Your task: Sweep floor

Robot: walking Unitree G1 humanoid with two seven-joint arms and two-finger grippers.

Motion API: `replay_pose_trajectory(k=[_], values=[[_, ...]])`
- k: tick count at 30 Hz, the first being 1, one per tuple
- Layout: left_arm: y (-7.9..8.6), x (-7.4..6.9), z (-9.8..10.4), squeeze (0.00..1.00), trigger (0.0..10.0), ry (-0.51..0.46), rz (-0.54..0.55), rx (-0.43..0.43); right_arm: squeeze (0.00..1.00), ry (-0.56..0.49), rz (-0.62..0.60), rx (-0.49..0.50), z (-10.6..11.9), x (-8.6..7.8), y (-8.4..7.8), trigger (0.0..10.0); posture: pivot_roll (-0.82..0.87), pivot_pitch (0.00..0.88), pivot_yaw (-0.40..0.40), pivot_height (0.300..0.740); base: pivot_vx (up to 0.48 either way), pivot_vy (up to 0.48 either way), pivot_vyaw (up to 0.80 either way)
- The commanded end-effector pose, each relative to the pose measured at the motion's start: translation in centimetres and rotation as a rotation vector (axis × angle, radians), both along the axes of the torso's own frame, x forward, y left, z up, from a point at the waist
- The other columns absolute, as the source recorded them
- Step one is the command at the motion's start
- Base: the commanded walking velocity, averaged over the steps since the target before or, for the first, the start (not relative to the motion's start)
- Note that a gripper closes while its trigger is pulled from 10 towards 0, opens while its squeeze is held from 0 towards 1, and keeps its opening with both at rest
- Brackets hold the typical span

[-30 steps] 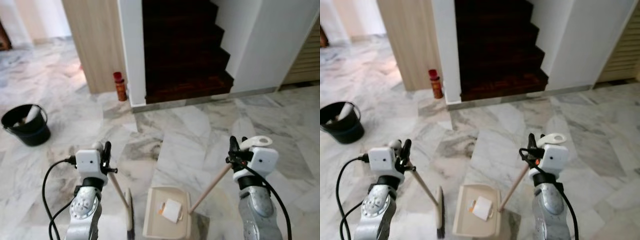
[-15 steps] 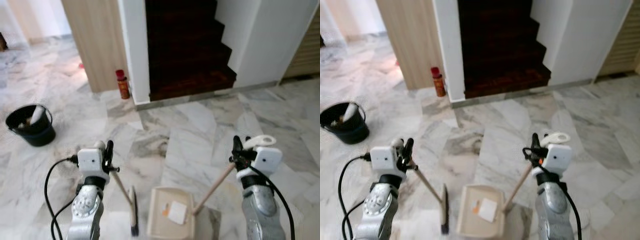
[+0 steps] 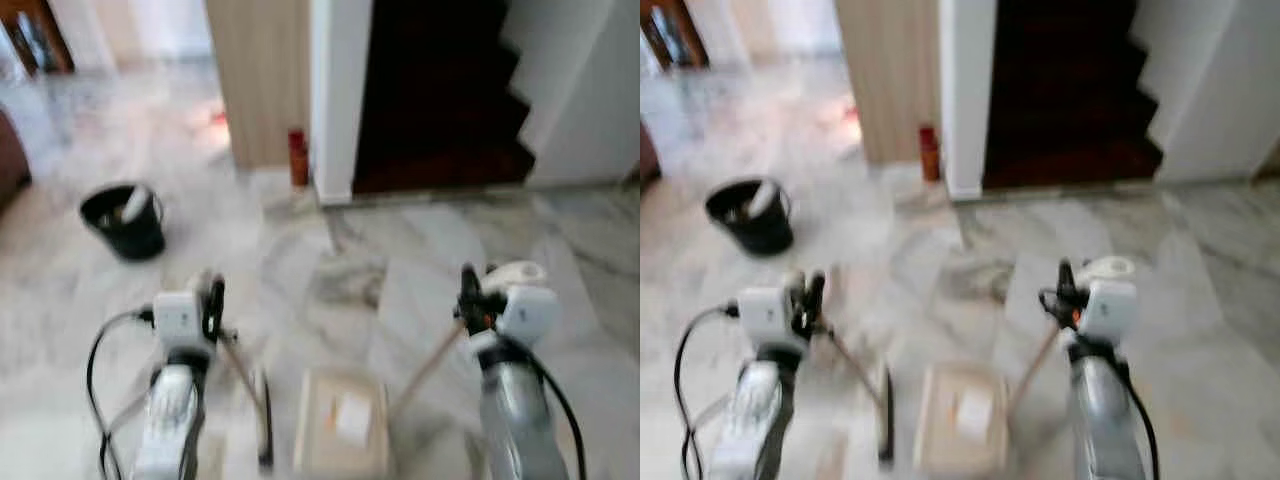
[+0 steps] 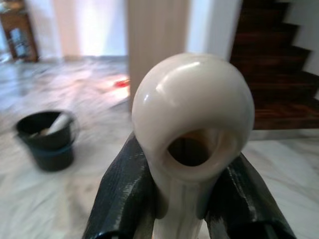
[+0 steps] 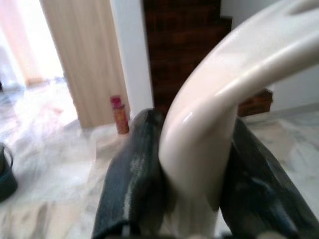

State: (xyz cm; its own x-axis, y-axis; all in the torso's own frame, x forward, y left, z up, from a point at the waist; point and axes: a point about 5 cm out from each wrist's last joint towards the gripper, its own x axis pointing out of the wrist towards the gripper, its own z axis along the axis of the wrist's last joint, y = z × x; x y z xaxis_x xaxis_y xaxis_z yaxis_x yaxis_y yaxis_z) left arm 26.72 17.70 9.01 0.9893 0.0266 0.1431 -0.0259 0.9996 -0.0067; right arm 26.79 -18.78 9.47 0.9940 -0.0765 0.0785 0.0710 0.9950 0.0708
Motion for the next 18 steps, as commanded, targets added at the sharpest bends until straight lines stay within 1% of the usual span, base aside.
replay_pose_trajectory(k=[1, 18], values=[[0.21, 0.32, 1.18, 0.00, 10.0, -0.048, 0.005, 0.017, 0.00, -0.067, 0.014, 0.009, 1.51, 0.49, 0.40, 10.0, 0.02, 0.000, 0.000, 0.740, 0.000, 0.356, 0.00], [0.29, 0.17, 1.23, 0.00, 10.0, -0.046, 0.009, 0.019, 0.00, -0.068, 0.019, 0.006, 1.77, 0.49, 0.49, 10.0, 0.02, 0.000, 0.000, 0.740, 0.000, 0.357, 0.00]])
